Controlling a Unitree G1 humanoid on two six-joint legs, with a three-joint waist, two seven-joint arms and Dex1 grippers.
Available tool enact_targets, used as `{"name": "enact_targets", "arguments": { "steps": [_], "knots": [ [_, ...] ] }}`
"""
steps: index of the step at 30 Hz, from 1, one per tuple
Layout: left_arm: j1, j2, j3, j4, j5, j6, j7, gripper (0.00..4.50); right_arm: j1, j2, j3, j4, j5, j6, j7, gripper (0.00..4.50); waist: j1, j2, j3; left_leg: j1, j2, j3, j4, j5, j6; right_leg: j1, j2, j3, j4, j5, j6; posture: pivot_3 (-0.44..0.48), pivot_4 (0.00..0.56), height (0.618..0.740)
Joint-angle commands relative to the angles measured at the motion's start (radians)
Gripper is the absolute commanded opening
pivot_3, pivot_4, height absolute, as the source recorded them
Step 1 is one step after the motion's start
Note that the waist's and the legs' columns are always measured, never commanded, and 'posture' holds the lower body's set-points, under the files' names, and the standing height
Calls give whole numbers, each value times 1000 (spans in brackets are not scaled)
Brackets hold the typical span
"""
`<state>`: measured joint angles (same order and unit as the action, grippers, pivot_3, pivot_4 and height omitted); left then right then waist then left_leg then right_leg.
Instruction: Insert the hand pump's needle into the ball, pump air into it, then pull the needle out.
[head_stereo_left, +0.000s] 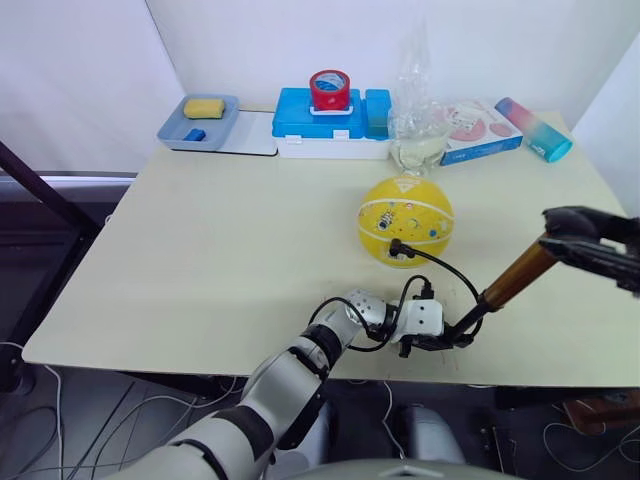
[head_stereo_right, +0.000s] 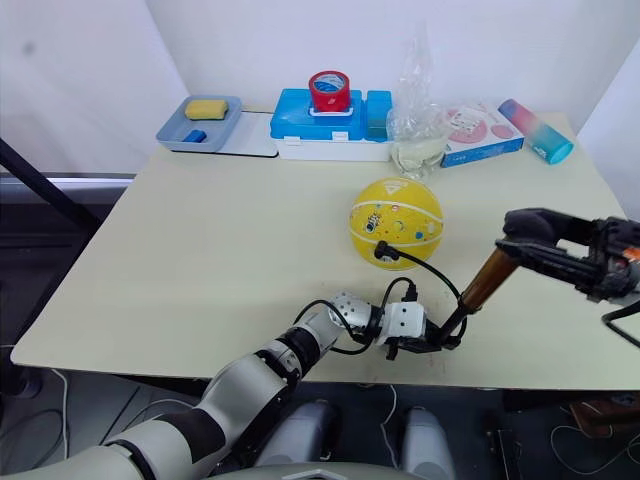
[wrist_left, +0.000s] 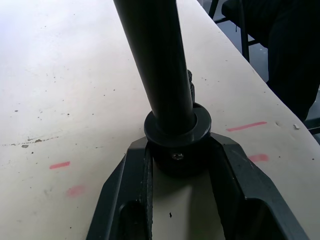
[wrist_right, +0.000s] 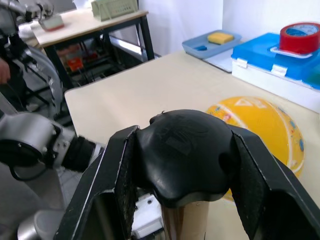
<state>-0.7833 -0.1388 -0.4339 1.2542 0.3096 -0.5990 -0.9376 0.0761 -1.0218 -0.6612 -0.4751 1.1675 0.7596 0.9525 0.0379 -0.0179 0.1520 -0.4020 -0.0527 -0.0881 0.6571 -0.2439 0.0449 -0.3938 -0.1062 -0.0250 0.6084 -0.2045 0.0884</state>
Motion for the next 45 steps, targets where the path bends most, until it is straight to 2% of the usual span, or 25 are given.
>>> {"name": "enact_targets", "arguments": {
  "steps": [1,9,13,18,19,20,24,25,34,38,45],
  "knots": [
    [1,-24,-45,37,54,6,-22,1094,46,41,114,1,-175,-62,-27,1940,0,0,0,1,0,0,0,0,0,0,0,0,0,0,0,0,150,739],
    [-8,-27,-27,35,35,9,-27,1093,76,197,326,72,-364,-224,-27,1940,-1,-2,-2,3,1,0,0,0,0,2,1,0,1,0,0,0,150,739],
    [-14,-33,-15,27,17,8,-36,1093,75,243,345,106,-406,-289,-10,1940,-2,-2,-2,3,1,1,0,0,0,2,1,1,1,0,0,0,150,739],
    [-23,-35,12,4,-23,0,-77,1093,75,239,303,106,-391,-302,5,1940,-4,0,-1,3,1,1,0,0,0,1,1,1,2,0,0,0,150,739],
    [-26,-35,20,-4,-35,-2,-93,2118,73,236,289,104,-380,-300,8,1940,-3,1,0,2,1,1,0,0,0,0,1,1,2,0,0,0,150,739],
    [-28,-34,29,-13,-49,-1,-114,2393,71,235,275,101,-370,-299,9,1940,-1,2,0,1,1,1,0,0,0,0,1,1,2,0,0,0,150,739],
    [-27,-31,69,-50,-109,12,-213,4323,70,218,230,85,-339,-277,17,1940,2,5,2,0,-2,1,0,0,0,-1,0,3,1,1,-1,0,150,739],
    [-25,-29,78,-63,-125,16,-239,4478,72,214,217,78,-327,-268,19,1940,2,5,2,0,-2,1,1,0,0,-1,-1,3,1,1,-2,0,150,739],
    [25,69,124,-242,-247,96,-422,4500,60,187,150,55,-307,-244,32,1940,-6,10,5,-1,-2,2,1,0,0,-2,0,4,2,2,-4,0,150,739],
    [88,154,125,-390,-303,162,-507,4500,58,172,148,58,-318,-250,47,1940,-14,11,5,0,-2,2,1,0,0,-2,0,5,2,3,-4,0,150,739],
    [199,299,139,-700,-413,327,-546,4500,29,149,167,75,-368,-269,74,1940,-23,12,6,0,-2,3,1,0,0,-2,0,8,2,3,-5,0,150,739]
  ]
}}
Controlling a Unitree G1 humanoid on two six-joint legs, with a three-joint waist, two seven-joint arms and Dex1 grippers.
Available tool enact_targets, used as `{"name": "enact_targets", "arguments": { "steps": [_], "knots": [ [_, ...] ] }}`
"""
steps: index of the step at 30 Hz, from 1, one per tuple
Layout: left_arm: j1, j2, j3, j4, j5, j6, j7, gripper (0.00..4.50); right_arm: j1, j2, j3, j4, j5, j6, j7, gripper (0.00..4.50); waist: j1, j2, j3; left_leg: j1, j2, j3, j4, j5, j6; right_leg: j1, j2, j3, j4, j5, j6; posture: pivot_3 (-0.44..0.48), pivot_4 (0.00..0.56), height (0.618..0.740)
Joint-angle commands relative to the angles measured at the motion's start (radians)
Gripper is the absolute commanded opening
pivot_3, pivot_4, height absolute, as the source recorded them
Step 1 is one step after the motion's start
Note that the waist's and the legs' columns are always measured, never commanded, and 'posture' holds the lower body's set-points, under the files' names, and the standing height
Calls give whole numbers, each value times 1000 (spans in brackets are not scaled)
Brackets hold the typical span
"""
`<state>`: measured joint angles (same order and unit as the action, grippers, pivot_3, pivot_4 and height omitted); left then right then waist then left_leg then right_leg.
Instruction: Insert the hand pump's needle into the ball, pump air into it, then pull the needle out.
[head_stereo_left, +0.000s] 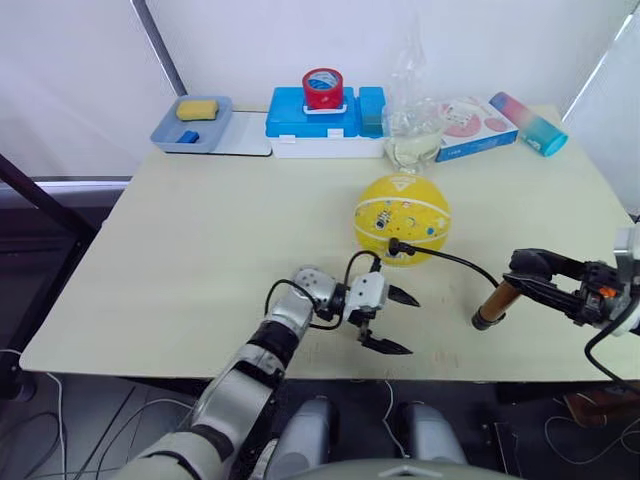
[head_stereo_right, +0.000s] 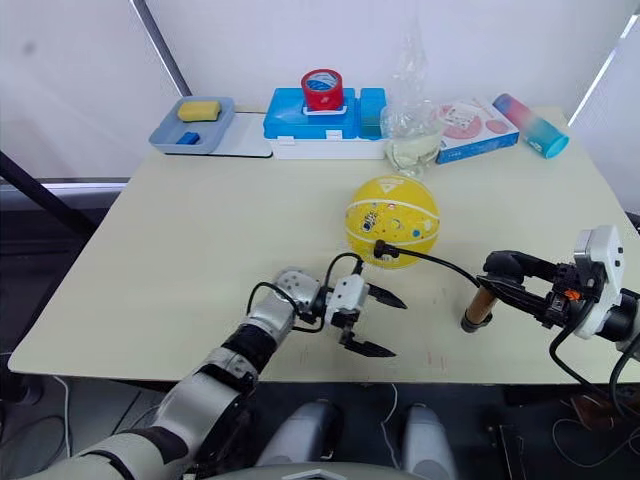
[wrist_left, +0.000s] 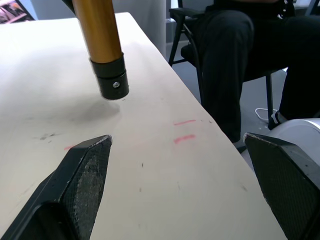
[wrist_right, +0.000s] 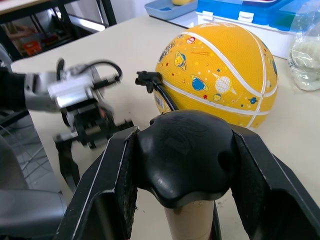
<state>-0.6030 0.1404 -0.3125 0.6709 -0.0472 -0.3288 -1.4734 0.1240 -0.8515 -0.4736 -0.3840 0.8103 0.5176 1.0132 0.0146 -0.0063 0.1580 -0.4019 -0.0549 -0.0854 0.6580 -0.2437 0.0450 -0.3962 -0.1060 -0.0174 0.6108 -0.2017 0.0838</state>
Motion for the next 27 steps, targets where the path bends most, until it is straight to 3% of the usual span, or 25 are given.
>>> {"name": "enact_targets", "arguments": {
  "steps": [1,15,27],
  "knots": [
    [35,44,22,-161,-73,80,-13,4500,-23,-28,-17,-13,-19,-26,20,1940,0,0,0,0,0,0,0,0,0,0,0,1,0,0,0,0,150,739],
    [268,380,181,-652,-322,325,3,4500,-177,-154,90,155,-229,-182,173,1940,-1,5,4,2,2,4,0,0,0,0,1,4,1,0,0,0,150,739],
    [380,489,271,-802,-418,413,80,4500,-340,-188,265,319,-455,-455,275,1940,-3,9,7,2,2,6,0,0,0,-1,1,5,1,0,0,0,150,739]
  ]
}}
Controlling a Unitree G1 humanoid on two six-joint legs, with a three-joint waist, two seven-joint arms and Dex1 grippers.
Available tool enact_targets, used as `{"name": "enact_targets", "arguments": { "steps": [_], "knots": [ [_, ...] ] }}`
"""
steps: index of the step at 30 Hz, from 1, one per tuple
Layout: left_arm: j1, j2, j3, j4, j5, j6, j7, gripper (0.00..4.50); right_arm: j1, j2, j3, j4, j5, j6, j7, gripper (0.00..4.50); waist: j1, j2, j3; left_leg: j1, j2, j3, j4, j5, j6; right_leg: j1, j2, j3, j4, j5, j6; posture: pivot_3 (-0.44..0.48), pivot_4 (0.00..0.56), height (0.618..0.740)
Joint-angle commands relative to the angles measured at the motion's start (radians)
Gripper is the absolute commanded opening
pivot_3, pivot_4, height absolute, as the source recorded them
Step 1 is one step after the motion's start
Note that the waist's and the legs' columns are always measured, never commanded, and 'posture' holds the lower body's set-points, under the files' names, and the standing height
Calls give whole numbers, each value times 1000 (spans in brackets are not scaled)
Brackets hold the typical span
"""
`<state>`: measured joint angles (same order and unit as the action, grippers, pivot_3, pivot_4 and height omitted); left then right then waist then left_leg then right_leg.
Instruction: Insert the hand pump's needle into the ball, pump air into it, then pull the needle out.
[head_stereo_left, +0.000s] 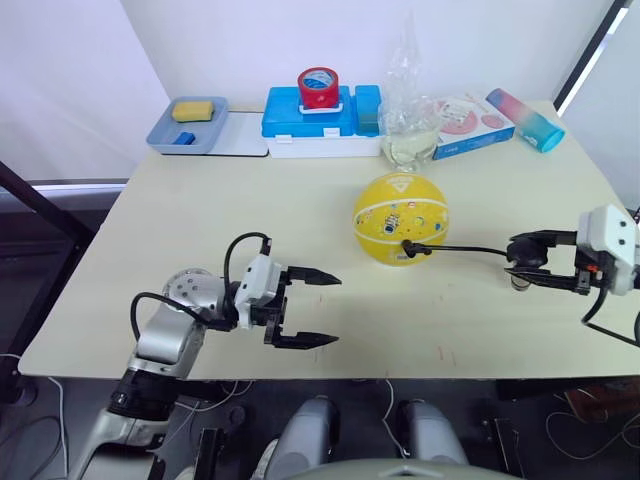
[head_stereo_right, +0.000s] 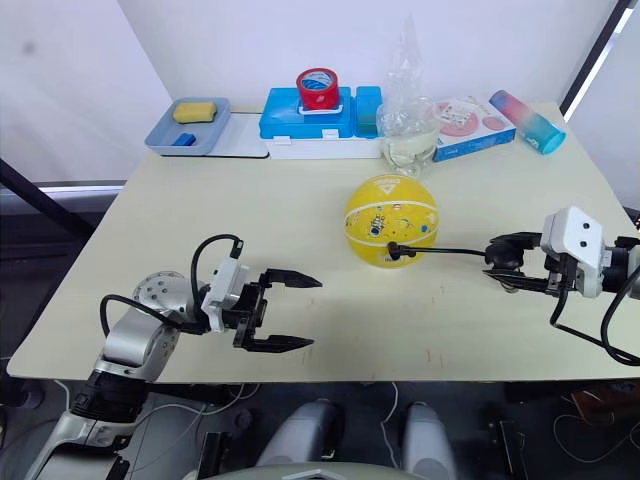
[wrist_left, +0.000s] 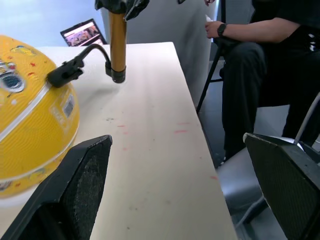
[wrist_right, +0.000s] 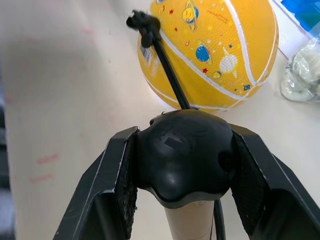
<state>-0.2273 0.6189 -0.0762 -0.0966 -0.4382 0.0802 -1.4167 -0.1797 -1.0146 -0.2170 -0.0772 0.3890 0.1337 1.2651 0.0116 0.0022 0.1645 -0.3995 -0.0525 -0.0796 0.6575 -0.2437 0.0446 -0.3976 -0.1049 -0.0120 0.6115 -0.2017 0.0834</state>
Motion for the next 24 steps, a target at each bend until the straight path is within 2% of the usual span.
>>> {"name": "enact_targets", "arguments": {
  "steps": [1,13,24],
  "knots": [
    [8,10,39,-31,-28,5,34,4500,-49,-30,26,31,-60,-107,34,1940,0,0,0,0,0,0,0,0,0,0,0,0,0,0,0,0,150,739],
    [65,12,44,-48,-26,-28,57,4500,-186,-32,183,179,-212,-304,103,1940,0,0,0,0,0,4,-3,0,0,-3,0,3,0,0,-1,0,150,739],
    [46,25,26,-10,-26,-83,-12,4500,-303,32,343,251,-318,-345,119,1940,0,0,1,0,0,9,-3,0,-1,-8,0,8,7,0,-1,0,150,739]
  ]
}}
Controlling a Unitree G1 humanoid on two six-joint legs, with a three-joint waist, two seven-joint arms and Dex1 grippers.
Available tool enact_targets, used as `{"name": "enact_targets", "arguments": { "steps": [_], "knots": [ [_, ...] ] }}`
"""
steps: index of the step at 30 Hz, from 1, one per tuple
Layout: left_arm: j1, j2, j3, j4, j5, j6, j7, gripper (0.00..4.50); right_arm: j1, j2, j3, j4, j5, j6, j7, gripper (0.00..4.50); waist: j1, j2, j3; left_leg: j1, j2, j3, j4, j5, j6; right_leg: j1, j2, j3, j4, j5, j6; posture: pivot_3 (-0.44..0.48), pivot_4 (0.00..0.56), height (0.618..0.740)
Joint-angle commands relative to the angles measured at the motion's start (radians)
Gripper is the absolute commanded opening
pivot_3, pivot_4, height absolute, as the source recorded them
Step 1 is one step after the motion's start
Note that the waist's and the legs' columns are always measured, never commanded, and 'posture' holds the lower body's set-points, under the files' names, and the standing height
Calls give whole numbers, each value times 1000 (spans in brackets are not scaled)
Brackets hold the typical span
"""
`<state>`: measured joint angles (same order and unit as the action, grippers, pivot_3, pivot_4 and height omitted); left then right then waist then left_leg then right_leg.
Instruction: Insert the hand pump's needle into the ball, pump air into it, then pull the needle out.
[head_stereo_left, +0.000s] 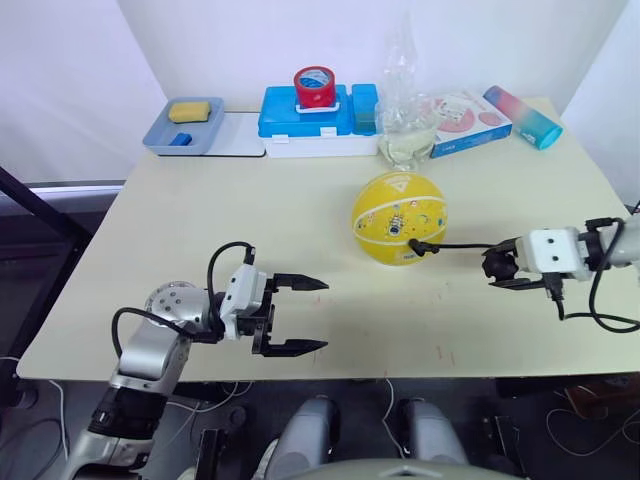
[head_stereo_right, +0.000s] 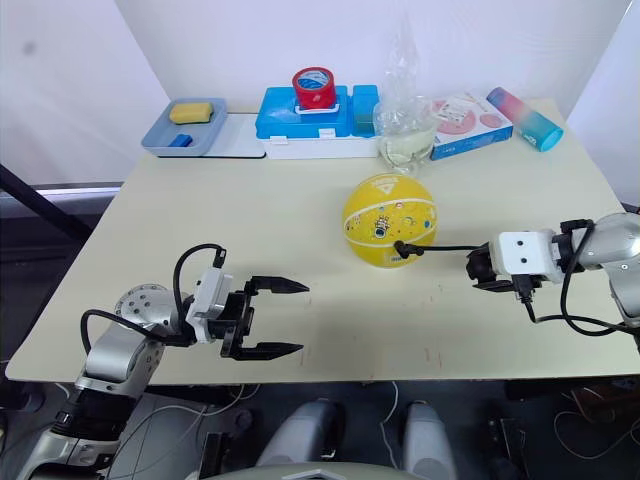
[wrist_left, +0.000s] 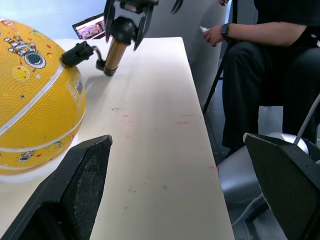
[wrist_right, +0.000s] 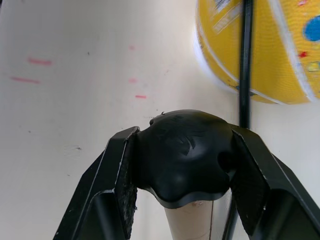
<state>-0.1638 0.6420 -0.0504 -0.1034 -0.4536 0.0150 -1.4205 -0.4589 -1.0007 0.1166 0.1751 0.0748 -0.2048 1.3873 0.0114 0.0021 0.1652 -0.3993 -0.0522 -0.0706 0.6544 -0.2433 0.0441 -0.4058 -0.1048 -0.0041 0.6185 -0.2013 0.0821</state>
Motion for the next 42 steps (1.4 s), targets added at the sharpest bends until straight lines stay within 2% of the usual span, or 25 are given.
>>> {"name": "enact_targets", "arguments": {
  "steps": [1,17,19,20,22,23,28,36,42],
  "knots": [
    [-20,-1,-2,-2,-10,-19,-8,4500,-23,29,21,4,-8,-3,-3,1940,0,0,0,0,0,0,0,0,0,0,0,0,1,0,0,0,150,739],
    [-29,-18,-20,1,-2,-39,9,4500,-55,223,170,171,-155,-20,-76,1940,-2,-9,0,3,2,6,1,1,-1,-2,2,5,6,1,-1,0,150,739],
    [-31,-18,-23,3,-1,-41,13,4500,-67,242,181,216,-169,-31,-89,3005,-3,-8,0,2,2,6,1,1,-1,-3,2,5,6,1,-1,0,150,739],
    [-31,-19,-24,4,-1,-42,14,4500,-71,247,185,232,-174,-34,-93,3294,-3,-8,0,2,2,6,1,1,-1,-3,2,5,6,1,-1,0,150,739],
    [-31,-21,-27,6,1,-44,17,4500,-77,255,188,250,-177,-38,-97,4365,-3,-8,0,2,2,6,1,1,-1,-3,2,6,6,1,-1,0,150,739],
    [-32,-21,-28,6,2,-45,17,4500,-79,259,187,255,-176,-41,-99,4451,-4,-8,0,2,2,7,1,1,-1,-3,2,6,6,1,-1,0,150,739],
    [-36,-24,-28,15,6,-51,20,4500,-66,245,157,213,-115,-32,-58,4451,-9,-8,0,2,2,7,1,1,-1,-3,2,6,6,1,-1,0,150,739],
    [-52,-33,-37,38,13,-66,21,4500,32,160,58,15,69,68,26,4451,-15,-8,0,2,2,6,1,1,-1,-3,2,6,6,1,-1,0,150,739],
    [-77,-49,-37,55,14,-69,26,4500,154,135,-44,-110,156,96,-19,4451,-15,-8,0,2,2,6,1,1,-1,-3,2,7,6,1,-1,0,150,739]
  ]
}}
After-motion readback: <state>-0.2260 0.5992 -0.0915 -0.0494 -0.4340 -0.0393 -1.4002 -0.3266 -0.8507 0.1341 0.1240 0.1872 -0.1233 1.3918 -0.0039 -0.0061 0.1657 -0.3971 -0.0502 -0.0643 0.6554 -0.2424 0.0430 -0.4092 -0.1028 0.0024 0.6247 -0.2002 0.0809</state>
